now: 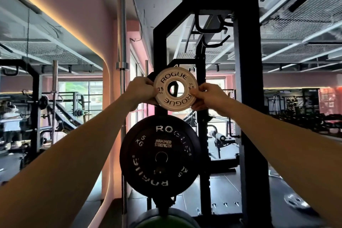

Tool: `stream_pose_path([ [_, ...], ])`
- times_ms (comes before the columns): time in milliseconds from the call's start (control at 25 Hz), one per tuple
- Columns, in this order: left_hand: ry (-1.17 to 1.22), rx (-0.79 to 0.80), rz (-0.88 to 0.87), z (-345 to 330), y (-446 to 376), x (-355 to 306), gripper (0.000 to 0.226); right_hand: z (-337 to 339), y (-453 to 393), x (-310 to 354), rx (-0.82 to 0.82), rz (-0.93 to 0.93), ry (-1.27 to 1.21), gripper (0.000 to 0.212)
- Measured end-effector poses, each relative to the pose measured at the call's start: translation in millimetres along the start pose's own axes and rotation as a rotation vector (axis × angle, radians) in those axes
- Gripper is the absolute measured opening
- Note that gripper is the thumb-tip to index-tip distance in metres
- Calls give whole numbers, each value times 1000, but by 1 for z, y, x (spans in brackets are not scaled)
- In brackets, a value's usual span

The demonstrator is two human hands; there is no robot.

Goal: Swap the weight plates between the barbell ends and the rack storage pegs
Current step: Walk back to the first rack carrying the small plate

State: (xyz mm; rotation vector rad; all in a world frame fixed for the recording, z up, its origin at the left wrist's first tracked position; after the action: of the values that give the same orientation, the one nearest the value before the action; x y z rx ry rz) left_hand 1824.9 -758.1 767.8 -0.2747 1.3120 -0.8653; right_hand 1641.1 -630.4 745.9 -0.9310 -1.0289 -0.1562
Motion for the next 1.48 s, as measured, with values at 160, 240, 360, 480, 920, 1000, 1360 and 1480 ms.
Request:
stream_pose_path([
  [160, -8, -2, 9, -20, 18, -21, 17, 28, 23, 5, -45, -19, 6, 19],
  [240, -3, 14, 1, -32, 19, -30, 15, 43, 27, 4, -54, -26, 6, 20],
  [360, -12, 37, -28, -47, 15, -40, 10, 64, 27, 3, -60, -37, 21, 18],
  [480, -20, 43, -51, -63, 11, -47, 14, 83, 28, 2, -55, -38, 37, 22],
  [920, -20, 33, -56, -169, 33, -101, 13, 208, 31, -25, 8, -49, 206, 33],
  [1000, -24, -10, -28, -197, 44, -112, 13, 239, 32, -36, 58, -62, 206, 35],
  [1360, -124, -120, 41, -280, 99, -169, 11, 344, 52, -56, 274, -81, 173, 19],
  [1480, -139, -122, 62, -295, 117, -186, 14, 367, 65, -57, 318, -86, 158, 18],
])
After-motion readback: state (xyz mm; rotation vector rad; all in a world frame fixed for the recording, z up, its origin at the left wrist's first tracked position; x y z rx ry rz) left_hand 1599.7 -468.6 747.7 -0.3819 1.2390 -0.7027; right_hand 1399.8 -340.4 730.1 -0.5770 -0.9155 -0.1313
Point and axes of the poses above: each hand's wrist, its own y-axis away from the middle knuckle, its own z-axis out of the back of the hand, x = y × z, the point moved 2 cm from there along -y, towards the middle knuckle, and after that the axes turned 5 degrees about -x, right-handed, at the moved point
